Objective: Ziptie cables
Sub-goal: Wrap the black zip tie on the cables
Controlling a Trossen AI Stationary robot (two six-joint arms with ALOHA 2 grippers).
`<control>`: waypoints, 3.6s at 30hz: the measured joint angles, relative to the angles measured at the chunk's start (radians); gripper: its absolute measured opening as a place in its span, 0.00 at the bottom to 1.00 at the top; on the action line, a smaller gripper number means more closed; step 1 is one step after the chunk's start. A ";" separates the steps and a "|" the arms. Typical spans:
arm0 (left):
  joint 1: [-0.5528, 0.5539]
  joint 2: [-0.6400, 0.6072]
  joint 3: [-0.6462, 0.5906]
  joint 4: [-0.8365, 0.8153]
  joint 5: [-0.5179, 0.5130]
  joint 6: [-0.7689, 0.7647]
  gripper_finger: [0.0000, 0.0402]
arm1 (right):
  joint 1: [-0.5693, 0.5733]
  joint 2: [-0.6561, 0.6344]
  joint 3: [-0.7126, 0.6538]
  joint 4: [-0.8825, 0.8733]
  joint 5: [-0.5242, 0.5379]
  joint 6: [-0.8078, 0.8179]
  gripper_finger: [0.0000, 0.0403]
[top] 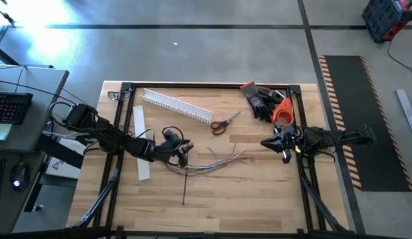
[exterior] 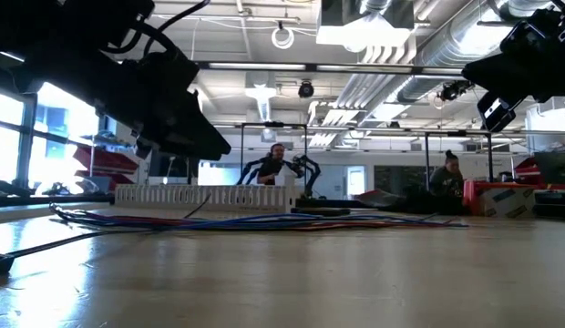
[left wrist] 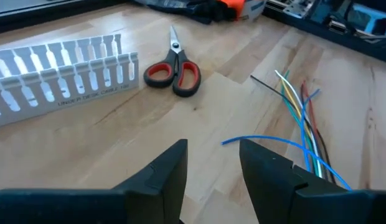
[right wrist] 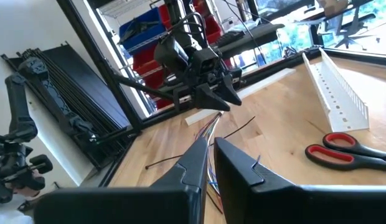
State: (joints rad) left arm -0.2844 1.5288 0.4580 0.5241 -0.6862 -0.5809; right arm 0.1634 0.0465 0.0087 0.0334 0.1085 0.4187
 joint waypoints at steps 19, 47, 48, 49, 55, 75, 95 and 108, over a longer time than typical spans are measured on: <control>-0.011 -0.004 0.000 0.240 0.092 0.247 0.33 | 0.000 0.000 0.000 0.000 -0.001 0.000 0.04; -0.042 -0.217 0.000 -0.151 0.206 0.335 0.33 | 0.046 0.196 0.000 0.255 -0.004 0.072 0.04; -0.047 -0.229 0.000 -0.165 0.182 0.330 0.33 | 0.058 0.259 0.000 0.326 -0.004 0.049 0.04; -0.053 -0.239 0.000 -0.176 0.156 0.328 0.33 | 0.070 0.329 0.000 0.401 -0.004 0.027 0.04; -0.073 -0.252 0.000 -0.186 0.058 0.329 0.33 | 0.120 0.833 0.013 0.836 0.045 -0.102 0.04; -0.066 -0.251 0.000 -0.187 0.042 0.322 0.33 | 0.040 1.600 0.862 0.141 -0.241 -0.322 0.07; -0.056 -0.248 0.000 -0.186 0.047 0.304 0.33 | -0.121 2.030 1.403 -0.733 -0.084 -0.392 0.03; -0.073 -0.248 -0.001 -0.182 0.047 0.294 0.33 | -0.069 1.841 1.280 -1.110 0.135 -0.242 0.00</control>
State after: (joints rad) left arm -0.3575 1.2808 0.4572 0.3418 -0.6388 -0.2871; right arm 0.0943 1.8879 1.2885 -1.0763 0.2435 0.1769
